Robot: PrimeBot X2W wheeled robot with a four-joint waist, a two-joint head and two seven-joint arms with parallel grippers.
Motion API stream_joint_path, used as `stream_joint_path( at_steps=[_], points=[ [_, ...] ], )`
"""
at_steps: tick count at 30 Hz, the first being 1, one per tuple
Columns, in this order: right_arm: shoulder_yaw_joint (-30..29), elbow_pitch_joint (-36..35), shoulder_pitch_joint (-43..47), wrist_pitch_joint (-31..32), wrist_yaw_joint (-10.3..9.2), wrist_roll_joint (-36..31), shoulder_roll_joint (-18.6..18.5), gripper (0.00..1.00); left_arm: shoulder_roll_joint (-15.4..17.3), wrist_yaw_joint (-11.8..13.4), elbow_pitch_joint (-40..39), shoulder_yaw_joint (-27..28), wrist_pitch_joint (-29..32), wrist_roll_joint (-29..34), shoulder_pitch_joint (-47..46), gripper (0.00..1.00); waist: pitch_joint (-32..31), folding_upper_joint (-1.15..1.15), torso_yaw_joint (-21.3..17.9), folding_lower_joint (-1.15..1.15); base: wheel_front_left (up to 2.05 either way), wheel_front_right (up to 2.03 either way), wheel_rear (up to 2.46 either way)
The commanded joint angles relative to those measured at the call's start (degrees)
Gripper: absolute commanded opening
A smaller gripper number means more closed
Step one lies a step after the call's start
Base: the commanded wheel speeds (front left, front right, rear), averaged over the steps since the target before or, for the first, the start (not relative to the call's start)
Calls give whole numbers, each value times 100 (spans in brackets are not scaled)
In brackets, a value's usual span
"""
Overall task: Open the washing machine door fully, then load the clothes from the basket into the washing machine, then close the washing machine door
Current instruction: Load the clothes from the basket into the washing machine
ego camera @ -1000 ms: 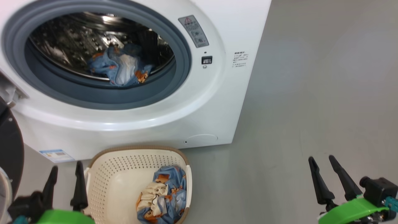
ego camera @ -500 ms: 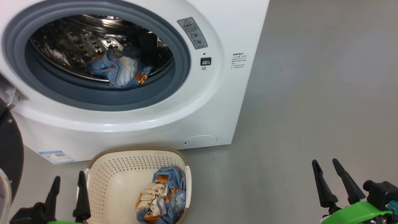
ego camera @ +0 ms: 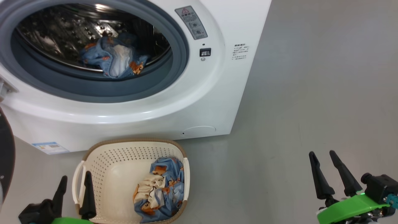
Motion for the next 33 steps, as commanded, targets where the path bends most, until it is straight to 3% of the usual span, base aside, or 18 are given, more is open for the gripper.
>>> stream_joint_path(
  at_steps=[1, 17, 33],
  points=[
    [119, -174, -215, -44, 14, 45, -44, 100, 58, 32, -20, 142, -37, -19, -250, 100, 133, 0, -13, 0, 0, 0, 0],
    [184, -254, -541, -44, 14, 9, 31, 100, 108, 32, 580, -164, -37, -175, -702, 100, 634, 0, -63, 0, 0, 0, 0],
    [235, -337, -962, -44, 14, -23, 198, 100, 495, 32, 2082, -1288, -37, -881, -1685, 100, 1549, 0, -456, 0, 0, 0, 0]
  ],
)
